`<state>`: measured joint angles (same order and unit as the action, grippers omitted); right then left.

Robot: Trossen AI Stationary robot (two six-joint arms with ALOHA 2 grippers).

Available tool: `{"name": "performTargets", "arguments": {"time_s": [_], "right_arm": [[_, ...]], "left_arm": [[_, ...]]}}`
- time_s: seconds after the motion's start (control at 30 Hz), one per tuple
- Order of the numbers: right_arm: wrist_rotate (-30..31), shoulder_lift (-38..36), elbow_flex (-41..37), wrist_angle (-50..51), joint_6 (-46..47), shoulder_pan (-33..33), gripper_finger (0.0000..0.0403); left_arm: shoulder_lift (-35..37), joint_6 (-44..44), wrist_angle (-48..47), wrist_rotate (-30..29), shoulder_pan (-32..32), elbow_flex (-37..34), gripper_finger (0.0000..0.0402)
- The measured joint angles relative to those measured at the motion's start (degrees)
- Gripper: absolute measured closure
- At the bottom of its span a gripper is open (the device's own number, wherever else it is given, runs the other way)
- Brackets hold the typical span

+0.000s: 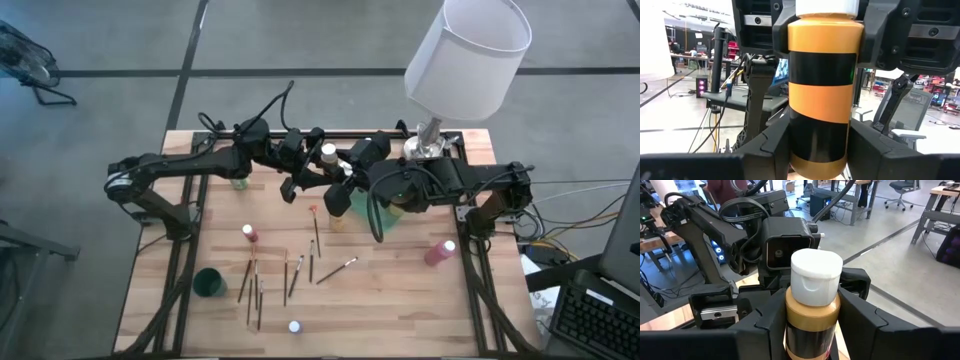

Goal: Pick & Place Paint Supplies
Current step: Put the small yellow paint bottle into the green bin

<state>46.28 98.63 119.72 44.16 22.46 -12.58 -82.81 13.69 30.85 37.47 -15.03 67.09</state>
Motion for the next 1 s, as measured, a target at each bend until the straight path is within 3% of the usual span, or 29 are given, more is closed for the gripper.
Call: {"name": "performTargets", "arguments": {"time_s": [0.23,0.6,1.0], "right_arm": [[-0.67,-0.23,-0.09,0.35,0.02,-0.07,0.0229],[-8.40,-3.31,1.02,5.84,7.54,-0.11,0.0185],[-9.33,-3.26,0.85,10.63,12.11,0.11,0.0195]], "left_arm": [[0.34,0.03,-2.14,0.54,-0.42,0.00,0.0249],[1.95,-5.56,-17.41,2.96,-1.98,-0.05,0.0250],[2.36,-9.18,-20.30,3.30,-1.95,-0.07,0.0250]]}}
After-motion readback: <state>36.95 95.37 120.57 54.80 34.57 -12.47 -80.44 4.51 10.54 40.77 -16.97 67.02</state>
